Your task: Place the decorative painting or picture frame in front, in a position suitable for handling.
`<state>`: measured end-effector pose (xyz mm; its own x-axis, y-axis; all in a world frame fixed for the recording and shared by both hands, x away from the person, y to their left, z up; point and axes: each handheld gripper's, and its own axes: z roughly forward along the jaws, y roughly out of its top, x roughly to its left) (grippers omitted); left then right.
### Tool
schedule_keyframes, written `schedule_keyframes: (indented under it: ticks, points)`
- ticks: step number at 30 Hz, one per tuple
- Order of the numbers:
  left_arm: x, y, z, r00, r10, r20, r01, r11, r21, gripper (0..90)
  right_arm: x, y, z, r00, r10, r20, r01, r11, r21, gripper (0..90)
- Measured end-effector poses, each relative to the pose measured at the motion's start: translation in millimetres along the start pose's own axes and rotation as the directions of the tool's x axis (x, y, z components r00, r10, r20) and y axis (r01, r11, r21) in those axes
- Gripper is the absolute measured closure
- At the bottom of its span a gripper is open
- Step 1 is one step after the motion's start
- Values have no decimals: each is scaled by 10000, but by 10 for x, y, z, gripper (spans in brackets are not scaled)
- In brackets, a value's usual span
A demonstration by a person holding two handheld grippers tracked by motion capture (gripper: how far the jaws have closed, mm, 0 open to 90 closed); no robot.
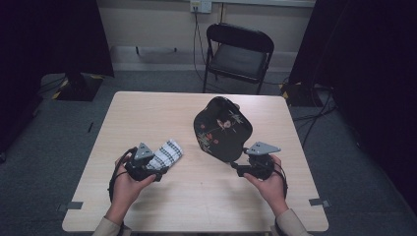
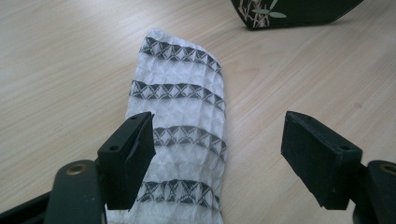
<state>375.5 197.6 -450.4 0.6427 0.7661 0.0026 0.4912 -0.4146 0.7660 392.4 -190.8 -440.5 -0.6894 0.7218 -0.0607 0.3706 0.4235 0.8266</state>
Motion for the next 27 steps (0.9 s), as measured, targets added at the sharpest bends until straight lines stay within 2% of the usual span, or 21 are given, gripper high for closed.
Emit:
schedule_keyframes:
  ticks: [6, 7, 11, 13, 15, 18, 25, 27]
  points:
    - [5, 7, 20, 9999, -102, 34, 102, 9999, -32, 257, -52, 73, 86, 9993, 268, 251, -265, 9996, -122, 299]
    - [14, 11, 18, 10000, 6, 21, -6, 10000, 27, 257, -59, 97, 112, 9992, 280, 277, -276, 9995, -149, 308]
    - [28, 5, 30, 10000, -23, 32, 23, 10000, 60, 258, -40, 157, 222, 9998, 204, 79, -203, 9996, -207, 363]
    - [36, -13, 37, 10000, -59, -18, 59, 10000, 46, 258, -2, 145, 234, 9997, 201, 128, -198, 9995, -231, 408]
    - [43, -31, 39, 10000, -96, 7, 96, 9999, 71, 258, 40, 124, 218, 9990, 429, -117, -434, 9982, -405, 484]
    - [33, -35, 25, 9999, -153, -26, 153, 9998, 85, 258, 104, 109, 221, 9988, 408, -263, -415, 9987, -302, 540]
    - [8, -1, -12, 10000, 21, -75, -21, 10000, -27, 258, 136, 127, 257, 9916, 1266, -277, -1275, 9914, -305, 741]
    - [17, -12, -6, 10000, 12, -61, -12, 10000, 46, 259, 132, 129, 258, 9876, 1538, -312, -1547, 9876, -282, 755]
